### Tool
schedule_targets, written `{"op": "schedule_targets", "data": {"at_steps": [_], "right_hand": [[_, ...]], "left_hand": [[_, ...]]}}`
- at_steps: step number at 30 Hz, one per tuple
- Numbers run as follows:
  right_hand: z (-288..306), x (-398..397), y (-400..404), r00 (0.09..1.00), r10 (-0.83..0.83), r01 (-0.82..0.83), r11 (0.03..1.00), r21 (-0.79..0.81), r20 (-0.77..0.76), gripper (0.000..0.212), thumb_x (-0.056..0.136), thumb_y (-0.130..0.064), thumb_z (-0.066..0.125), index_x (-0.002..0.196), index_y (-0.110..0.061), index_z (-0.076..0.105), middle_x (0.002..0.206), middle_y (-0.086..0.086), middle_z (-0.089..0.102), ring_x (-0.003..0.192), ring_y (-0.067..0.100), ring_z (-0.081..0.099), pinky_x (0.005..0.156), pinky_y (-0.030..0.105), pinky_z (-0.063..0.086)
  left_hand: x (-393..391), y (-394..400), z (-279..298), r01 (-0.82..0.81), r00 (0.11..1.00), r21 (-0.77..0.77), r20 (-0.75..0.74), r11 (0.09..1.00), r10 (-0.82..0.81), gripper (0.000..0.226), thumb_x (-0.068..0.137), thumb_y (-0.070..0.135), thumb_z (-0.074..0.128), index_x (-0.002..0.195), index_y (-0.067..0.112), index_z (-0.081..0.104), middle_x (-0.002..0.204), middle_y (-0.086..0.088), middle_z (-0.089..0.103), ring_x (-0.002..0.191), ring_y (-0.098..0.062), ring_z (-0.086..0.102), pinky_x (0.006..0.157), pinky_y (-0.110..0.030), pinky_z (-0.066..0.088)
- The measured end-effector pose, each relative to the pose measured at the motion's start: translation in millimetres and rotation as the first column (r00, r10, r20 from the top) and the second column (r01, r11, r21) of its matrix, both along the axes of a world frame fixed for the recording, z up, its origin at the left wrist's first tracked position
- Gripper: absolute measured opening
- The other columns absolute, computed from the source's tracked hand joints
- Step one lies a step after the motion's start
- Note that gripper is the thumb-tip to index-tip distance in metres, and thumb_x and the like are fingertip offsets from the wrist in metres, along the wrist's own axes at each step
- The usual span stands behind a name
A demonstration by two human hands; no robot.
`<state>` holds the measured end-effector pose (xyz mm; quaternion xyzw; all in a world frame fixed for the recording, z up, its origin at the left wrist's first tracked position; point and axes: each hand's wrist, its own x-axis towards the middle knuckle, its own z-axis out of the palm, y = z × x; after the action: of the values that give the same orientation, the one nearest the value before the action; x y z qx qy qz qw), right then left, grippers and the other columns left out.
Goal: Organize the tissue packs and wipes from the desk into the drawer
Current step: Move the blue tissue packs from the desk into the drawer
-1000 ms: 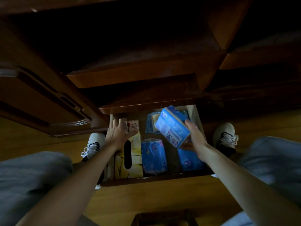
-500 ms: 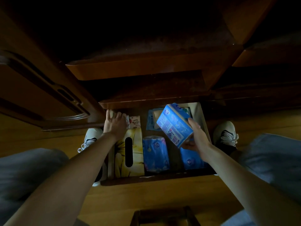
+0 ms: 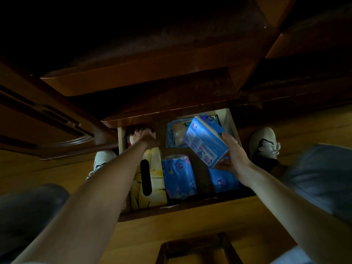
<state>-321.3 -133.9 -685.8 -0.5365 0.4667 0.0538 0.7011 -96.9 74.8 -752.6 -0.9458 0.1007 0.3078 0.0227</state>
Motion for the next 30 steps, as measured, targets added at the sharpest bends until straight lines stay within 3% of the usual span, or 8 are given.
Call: {"op": "schedule_targets", "data": {"at_steps": [4, 10, 16, 20, 24, 26, 28, 30], "right_hand": [[1, 0, -3, 1.0, 0.008, -0.008, 1.0, 0.0, -0.014, 0.027, 0.094, -0.068, 0.052, 0.104, -0.044, 0.058, 0.102, 0.006, 0.074, 0.088, 0.026, 0.076, 0.081, 0.05, 0.063], [-5, -2, -3, 0.999, 0.003, -0.002, 1.0, 0.024, -0.043, 0.039, 0.092, -0.069, 0.055, 0.112, -0.036, 0.059, 0.099, 0.007, 0.073, 0.087, 0.026, 0.075, 0.077, 0.044, 0.062], [-5, -5, -7, 0.999, -0.012, 0.013, 0.999, 0.033, -0.048, 0.057, 0.09, -0.07, 0.056, 0.128, -0.027, 0.057, 0.103, 0.011, 0.072, 0.091, 0.029, 0.074, 0.073, 0.041, 0.061], [-5, -9, -8, 0.997, -0.039, 0.041, 0.999, 0.031, -0.066, 0.062, 0.089, -0.069, 0.058, 0.133, -0.026, 0.054, 0.109, 0.014, 0.072, 0.095, 0.031, 0.074, 0.084, 0.049, 0.062], [-5, -15, -10, 0.997, -0.026, 0.027, 0.999, 0.018, -0.071, 0.061, 0.088, -0.071, 0.058, 0.131, -0.027, 0.056, 0.109, 0.013, 0.073, 0.095, 0.03, 0.074, 0.084, 0.048, 0.062], [-5, -15, -10, 0.998, -0.017, 0.019, 0.999, 0.029, -0.068, 0.064, 0.087, -0.072, 0.058, 0.133, -0.027, 0.055, 0.112, 0.013, 0.072, 0.097, 0.031, 0.074, 0.081, 0.046, 0.062], [-5, -14, -11, 0.998, -0.01, 0.012, 0.999, 0.035, -0.056, 0.065, 0.086, -0.073, 0.059, 0.133, -0.028, 0.055, 0.113, 0.013, 0.072, 0.098, 0.031, 0.073, 0.08, 0.045, 0.062], [-5, -12, -10, 0.999, -0.006, 0.008, 0.999, 0.032, -0.041, 0.063, 0.086, -0.072, 0.059, 0.133, -0.03, 0.053, 0.113, 0.012, 0.072, 0.098, 0.031, 0.073, 0.079, 0.045, 0.062]], "left_hand": [[4, -7, -6, -0.038, 0.999, 0.038, 0.01, 0.999, 0.038, 0.044, 0.08, 0.05, 0.074, 0.111, 0.021, 0.062, 0.12, -0.004, 0.061, 0.118, -0.029, 0.055, 0.087, -0.036, 0.045], [1, -14, -13, -0.08, 0.992, 0.049, 0.097, 0.996, 0.075, 0.031, 0.079, 0.044, 0.079, 0.099, 0.024, 0.066, 0.09, 0.0, 0.061, 0.096, -0.022, 0.062, 0.063, -0.029, 0.038], [11, 5, -4, -0.092, 0.996, -0.051, -0.004, 0.995, 0.092, 0.029, 0.075, 0.047, 0.076, 0.09, 0.026, 0.063, 0.09, 0.003, 0.068, 0.084, -0.019, 0.063, 0.076, -0.034, 0.052], [7, 15, 4, -0.045, 0.999, -0.136, -0.017, 0.99, 0.043, 0.04, 0.069, 0.057, 0.078, 0.088, 0.028, 0.059, 0.097, 0.0, 0.068, 0.095, -0.024, 0.065, 0.086, -0.041, 0.055], [6, 15, 7, -0.045, 0.997, -0.178, -0.062, 0.983, 0.034, 0.054, 0.069, 0.066, 0.075, 0.096, 0.02, 0.067, 0.094, 0.0, 0.072, 0.096, -0.023, 0.068, 0.087, -0.044, 0.056], [7, 16, 10, -0.071, 0.995, -0.194, -0.076, 0.978, 0.058, 0.053, 0.078, 0.07, 0.065, 0.108, 0.027, 0.069, 0.109, 0.006, 0.072, 0.107, -0.023, 0.067, 0.092, -0.042, 0.054], [9, 16, 10, -0.048, 0.996, -0.17, -0.087, 0.984, 0.034, 0.05, 0.095, 0.051, 0.056, 0.139, 0.025, 0.054, 0.14, -0.003, 0.058, 0.126, -0.03, 0.056, 0.1, -0.04, 0.048], [9, 21, 9, -0.027, 0.997, -0.2, -0.075, 0.979, 0.012, 0.049, 0.103, 0.031, 0.048, 0.149, 0.018, 0.04, 0.151, -0.013, 0.047, 0.134, -0.035, 0.048, 0.101, -0.037, 0.044]]}}
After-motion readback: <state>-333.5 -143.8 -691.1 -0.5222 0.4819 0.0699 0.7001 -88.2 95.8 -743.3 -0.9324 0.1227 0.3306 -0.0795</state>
